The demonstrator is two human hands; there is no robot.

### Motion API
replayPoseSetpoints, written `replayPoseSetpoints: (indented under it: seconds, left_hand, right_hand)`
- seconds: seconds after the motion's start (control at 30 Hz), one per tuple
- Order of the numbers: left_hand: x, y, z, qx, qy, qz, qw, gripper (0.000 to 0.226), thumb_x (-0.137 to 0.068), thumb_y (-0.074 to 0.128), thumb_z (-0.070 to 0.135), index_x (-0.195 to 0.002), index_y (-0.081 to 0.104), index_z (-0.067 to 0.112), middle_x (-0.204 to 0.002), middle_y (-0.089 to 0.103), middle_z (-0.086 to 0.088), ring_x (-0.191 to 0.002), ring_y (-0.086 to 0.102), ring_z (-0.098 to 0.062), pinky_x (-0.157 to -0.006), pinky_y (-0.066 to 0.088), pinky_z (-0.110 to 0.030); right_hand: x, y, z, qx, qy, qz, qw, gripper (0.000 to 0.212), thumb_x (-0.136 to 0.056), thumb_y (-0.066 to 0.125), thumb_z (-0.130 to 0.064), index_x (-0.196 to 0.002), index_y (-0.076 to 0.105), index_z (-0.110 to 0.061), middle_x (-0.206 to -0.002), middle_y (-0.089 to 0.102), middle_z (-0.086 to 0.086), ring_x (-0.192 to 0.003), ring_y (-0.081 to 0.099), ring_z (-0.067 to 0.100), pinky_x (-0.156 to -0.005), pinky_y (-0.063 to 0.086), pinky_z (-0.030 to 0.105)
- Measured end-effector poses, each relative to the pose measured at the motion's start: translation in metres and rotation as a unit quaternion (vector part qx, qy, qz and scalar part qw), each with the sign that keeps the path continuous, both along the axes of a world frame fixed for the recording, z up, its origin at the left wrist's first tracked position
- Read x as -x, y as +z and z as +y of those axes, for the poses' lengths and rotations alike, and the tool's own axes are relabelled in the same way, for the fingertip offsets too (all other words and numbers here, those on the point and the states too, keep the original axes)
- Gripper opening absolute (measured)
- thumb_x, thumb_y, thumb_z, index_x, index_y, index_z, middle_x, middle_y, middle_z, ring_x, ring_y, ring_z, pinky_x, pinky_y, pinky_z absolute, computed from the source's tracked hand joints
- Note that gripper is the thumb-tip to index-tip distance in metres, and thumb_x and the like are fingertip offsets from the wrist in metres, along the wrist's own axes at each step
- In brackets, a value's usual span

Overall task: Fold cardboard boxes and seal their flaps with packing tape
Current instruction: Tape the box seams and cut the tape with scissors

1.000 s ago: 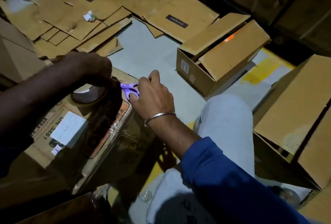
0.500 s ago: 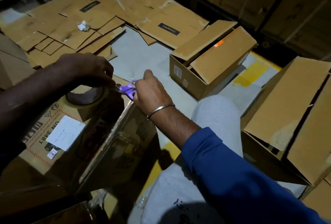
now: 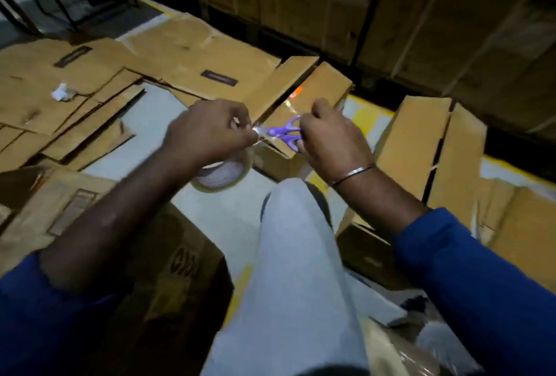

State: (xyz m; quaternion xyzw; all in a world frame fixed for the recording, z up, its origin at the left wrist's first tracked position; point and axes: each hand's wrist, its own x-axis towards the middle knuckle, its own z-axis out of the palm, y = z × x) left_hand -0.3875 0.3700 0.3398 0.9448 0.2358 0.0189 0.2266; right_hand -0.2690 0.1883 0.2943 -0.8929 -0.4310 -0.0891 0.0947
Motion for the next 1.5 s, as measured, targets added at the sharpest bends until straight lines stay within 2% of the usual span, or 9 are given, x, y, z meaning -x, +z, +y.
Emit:
replayPoseSetpoints:
  seconds: [0.2,0.37,0.43,0.57,0.63,0.87,1.07,1.3,1.5]
  left_hand:
    - [-0.103,-0.029,-0.106,0.125,-0.060,-0.054,0.989,0.040,-0.061,0.058,0.064,-0.078,0.068,0.029,-0.071,0.064,0.009,-0.075,0.067,-0.022,-0.058,0.046,-0.030]
    - [-0.159,-0.056,-0.187,0.135,-0.087,-0.117,0.980,0.013,-0.084,0.069,0.039,-0.081,0.068,0.027,-0.080,0.068,0.001,-0.069,0.060,-0.017,-0.055,0.039,-0.033]
    - [-0.175,-0.078,-0.210,0.158,-0.092,-0.125,0.975,0.010,-0.086,0.069,0.033,-0.081,0.068,0.025,-0.082,0.068,-0.003,-0.066,0.058,-0.021,-0.053,0.035,-0.033]
    - [-0.203,-0.122,-0.247,0.198,-0.107,-0.130,0.966,0.009,-0.083,0.063,0.043,-0.079,0.063,0.036,-0.093,0.063,-0.006,-0.073,0.058,-0.025,-0.055,0.029,-0.030]
    - [-0.213,-0.139,-0.262,0.193,-0.117,-0.125,0.966,0.007,-0.089,0.065,0.041,-0.084,0.063,0.038,-0.101,0.061,-0.003,-0.078,0.058,-0.019,-0.055,0.031,-0.028]
    - [-0.230,-0.173,-0.303,0.212,-0.118,-0.123,0.962,0.009,-0.091,0.069,0.038,-0.085,0.062,0.039,-0.097,0.056,0.000,-0.083,0.054,-0.003,-0.057,0.034,-0.018]
    - [-0.230,-0.176,-0.324,0.232,-0.126,-0.101,0.959,0.006,-0.090,0.071,0.037,-0.091,0.065,0.039,-0.099,0.052,0.005,-0.083,0.053,0.002,-0.059,0.034,-0.025]
    - [-0.223,-0.174,-0.330,0.309,-0.101,-0.045,0.945,0.057,-0.088,0.074,0.054,-0.137,0.046,0.043,-0.096,0.064,0.004,-0.085,0.063,-0.008,-0.068,0.054,-0.037]
    - [-0.210,-0.195,-0.336,0.442,-0.047,0.011,0.896,0.057,-0.083,0.085,0.042,-0.129,0.053,0.031,-0.089,0.078,0.004,-0.079,0.075,-0.012,-0.070,0.060,-0.037]
  right_hand:
    - [-0.072,-0.014,-0.128,0.067,-0.108,-0.061,0.990,0.023,-0.073,0.086,-0.009,-0.087,0.069,-0.004,-0.091,0.055,0.019,-0.077,0.061,0.041,-0.049,0.027,0.033]
    - [-0.124,-0.043,-0.267,0.013,-0.339,0.119,0.933,0.026,-0.083,0.073,-0.044,-0.079,0.071,-0.018,-0.088,0.060,0.017,-0.081,0.063,0.042,-0.057,0.031,0.035]
    - [-0.131,-0.059,-0.309,-0.170,-0.380,0.275,0.867,0.040,-0.084,0.070,-0.043,-0.062,0.058,-0.012,-0.073,0.063,0.015,-0.077,0.067,0.040,-0.053,0.035,0.031]
    - [-0.125,-0.090,-0.334,-0.434,-0.350,0.522,0.646,0.052,-0.087,0.080,-0.032,-0.111,0.060,0.008,-0.101,0.075,0.017,-0.101,0.073,0.034,-0.075,0.059,0.035]
    - [-0.124,-0.095,-0.325,-0.469,-0.299,0.567,0.607,0.057,-0.081,0.083,-0.027,-0.124,0.053,-0.006,-0.113,0.073,0.018,-0.105,0.072,0.030,-0.085,0.059,0.035]
    - [-0.160,-0.109,-0.297,-0.503,-0.279,0.536,0.618,0.061,-0.093,0.076,-0.016,-0.139,0.036,-0.019,-0.136,0.060,0.026,-0.101,0.076,0.030,-0.084,0.061,0.044]
    - [-0.180,-0.116,-0.307,-0.590,-0.316,0.461,0.582,0.049,-0.089,0.069,0.013,-0.129,0.045,-0.004,-0.080,0.074,0.013,-0.074,0.074,0.023,-0.065,0.058,0.035]
    - [-0.193,-0.116,-0.321,-0.563,-0.318,0.411,0.642,0.054,-0.086,0.073,0.010,-0.130,0.049,-0.008,-0.074,0.074,0.013,-0.087,0.076,0.034,-0.094,0.058,0.048]
    - [-0.228,-0.136,-0.306,-0.509,-0.336,0.422,0.671,0.072,-0.080,0.082,0.004,-0.142,0.048,-0.006,-0.070,0.069,0.003,-0.077,0.069,0.014,-0.090,0.057,0.031]
